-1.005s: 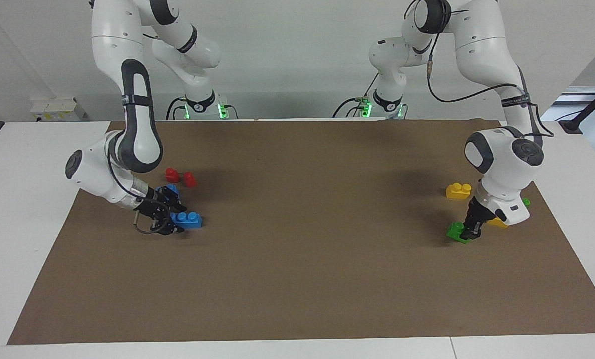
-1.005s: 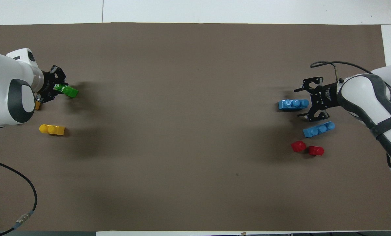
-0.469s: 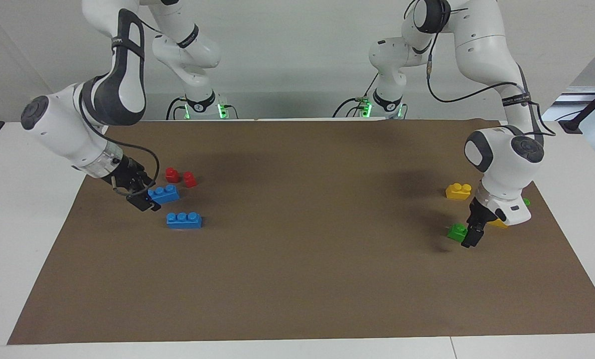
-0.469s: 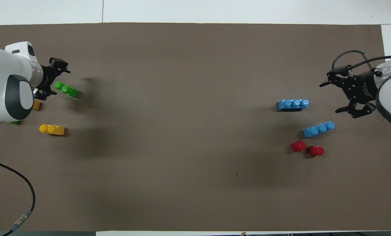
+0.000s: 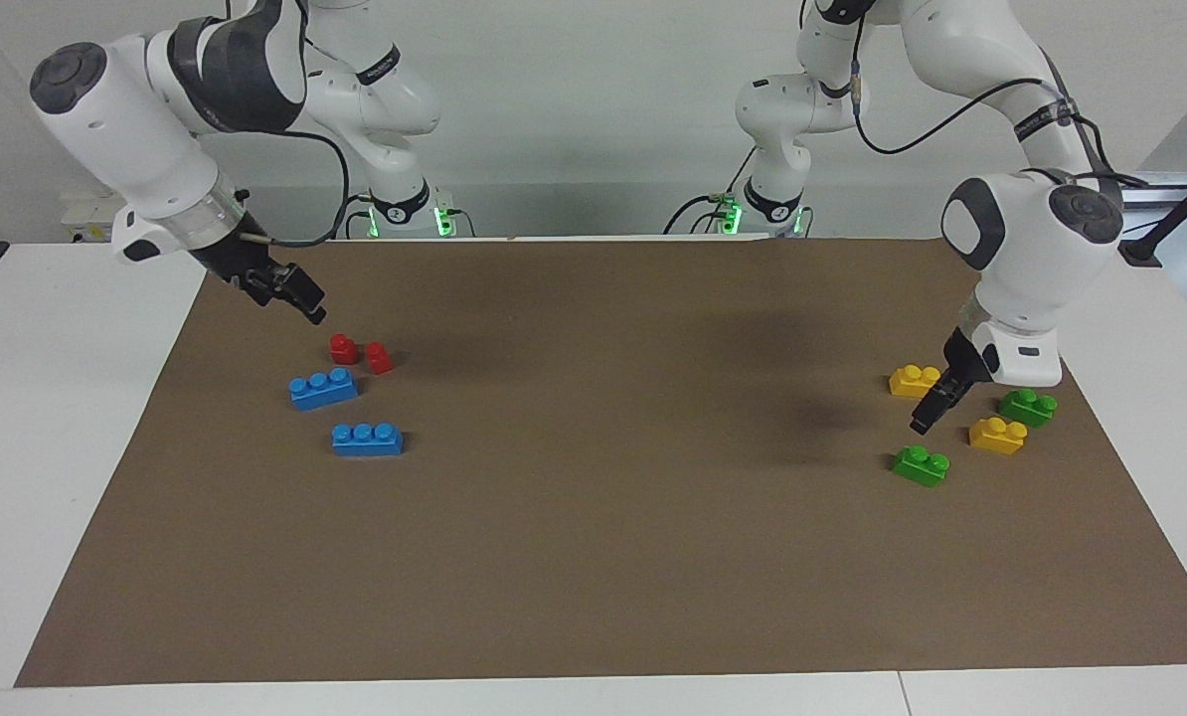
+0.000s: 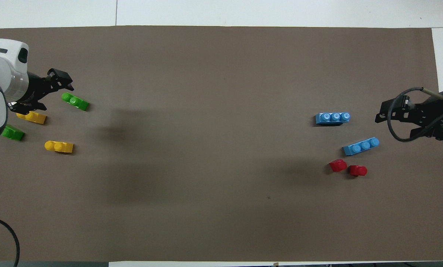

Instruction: Remove green block with left arm and hold with right

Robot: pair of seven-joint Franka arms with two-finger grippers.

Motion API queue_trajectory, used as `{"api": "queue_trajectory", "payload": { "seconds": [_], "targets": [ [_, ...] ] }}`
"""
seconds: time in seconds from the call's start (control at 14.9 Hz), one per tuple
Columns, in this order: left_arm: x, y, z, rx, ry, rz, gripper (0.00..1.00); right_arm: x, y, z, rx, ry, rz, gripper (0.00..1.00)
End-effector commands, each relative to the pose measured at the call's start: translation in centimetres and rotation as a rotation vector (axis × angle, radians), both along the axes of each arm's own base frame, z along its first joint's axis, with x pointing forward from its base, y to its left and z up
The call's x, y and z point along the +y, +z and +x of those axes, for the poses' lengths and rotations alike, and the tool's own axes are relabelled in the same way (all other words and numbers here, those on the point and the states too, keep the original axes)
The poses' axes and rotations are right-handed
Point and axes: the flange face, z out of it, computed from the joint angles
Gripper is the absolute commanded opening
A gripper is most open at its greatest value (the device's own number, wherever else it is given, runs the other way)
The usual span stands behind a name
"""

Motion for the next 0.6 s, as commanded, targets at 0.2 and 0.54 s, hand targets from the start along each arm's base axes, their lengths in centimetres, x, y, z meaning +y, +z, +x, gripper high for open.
{"api": "queue_trajectory", "payload": {
  "seconds": [0.2,0.54],
  "targets": [
    [-0.1,7.5,-5.5,0.070,-0.331,0.029,1.00,1.2,2.3,-0.6,-0.024,0.293,-0.063,1.00],
    [-1.8,11.1,-8.8,0.119,-0.414,0.028,1.00,0.2,2.3,0.5,-0.091,0.304,-0.114,1.00]
  ]
}}
